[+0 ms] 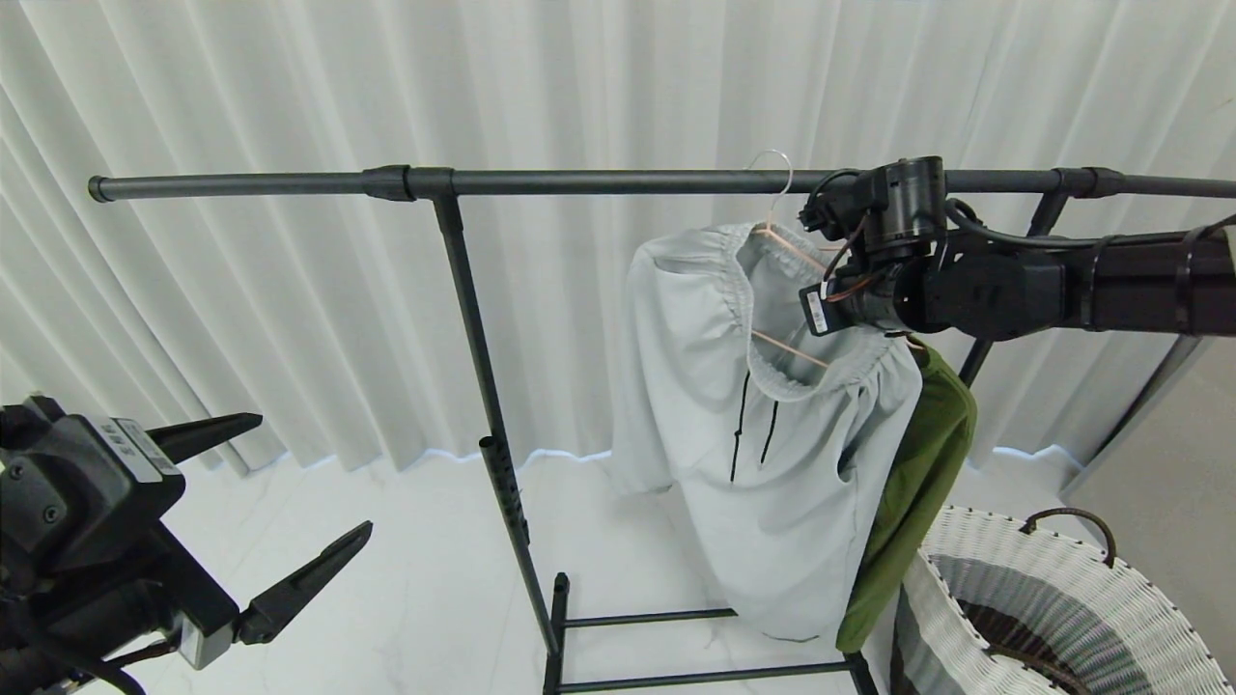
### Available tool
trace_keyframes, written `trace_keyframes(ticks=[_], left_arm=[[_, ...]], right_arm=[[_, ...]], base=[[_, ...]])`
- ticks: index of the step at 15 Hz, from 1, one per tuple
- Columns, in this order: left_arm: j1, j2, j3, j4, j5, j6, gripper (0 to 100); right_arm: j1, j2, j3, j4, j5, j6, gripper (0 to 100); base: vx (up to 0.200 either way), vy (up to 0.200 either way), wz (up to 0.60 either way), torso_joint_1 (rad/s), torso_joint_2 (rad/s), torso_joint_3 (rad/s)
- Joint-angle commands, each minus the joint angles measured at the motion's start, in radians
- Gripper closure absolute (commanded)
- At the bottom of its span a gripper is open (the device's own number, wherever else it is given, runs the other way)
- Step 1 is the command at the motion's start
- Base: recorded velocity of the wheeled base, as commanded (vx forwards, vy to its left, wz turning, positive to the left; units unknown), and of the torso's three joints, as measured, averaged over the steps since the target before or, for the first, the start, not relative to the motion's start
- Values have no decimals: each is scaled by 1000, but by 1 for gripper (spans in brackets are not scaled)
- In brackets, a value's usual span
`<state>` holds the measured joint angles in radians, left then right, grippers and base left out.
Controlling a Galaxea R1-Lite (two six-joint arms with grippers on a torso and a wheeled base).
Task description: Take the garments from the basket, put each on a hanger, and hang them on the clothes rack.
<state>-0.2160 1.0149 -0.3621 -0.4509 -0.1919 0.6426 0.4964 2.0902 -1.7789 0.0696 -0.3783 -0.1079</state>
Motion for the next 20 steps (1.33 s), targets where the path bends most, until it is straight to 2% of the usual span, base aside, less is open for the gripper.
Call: trace_keyframes(ticks=[1, 5, 13, 14, 20], left_arm=[[0, 1, 0, 0, 0, 0, 0], [0, 1, 2, 0, 0, 0, 0], [0, 1, 2, 0, 0, 0, 0], [0, 1, 2, 0, 2, 0, 0], [1, 2, 2, 0, 2, -1, 0]], right_arm=[[-6, 13, -11, 1, -1, -1, 100], [-7, 37, -51, 1, -1, -1, 100], [4, 50, -66, -1, -1, -6, 100], [5, 50, -66, -1, -1, -6, 0], [21, 13, -62, -47, -1, 4, 0]], base=[[0, 0, 0, 0, 0, 0], [0, 0, 0, 0, 0, 0], [0, 0, 0, 0, 0, 0], [0, 0, 0, 0, 0, 0], [0, 0, 0, 0, 0, 0]])
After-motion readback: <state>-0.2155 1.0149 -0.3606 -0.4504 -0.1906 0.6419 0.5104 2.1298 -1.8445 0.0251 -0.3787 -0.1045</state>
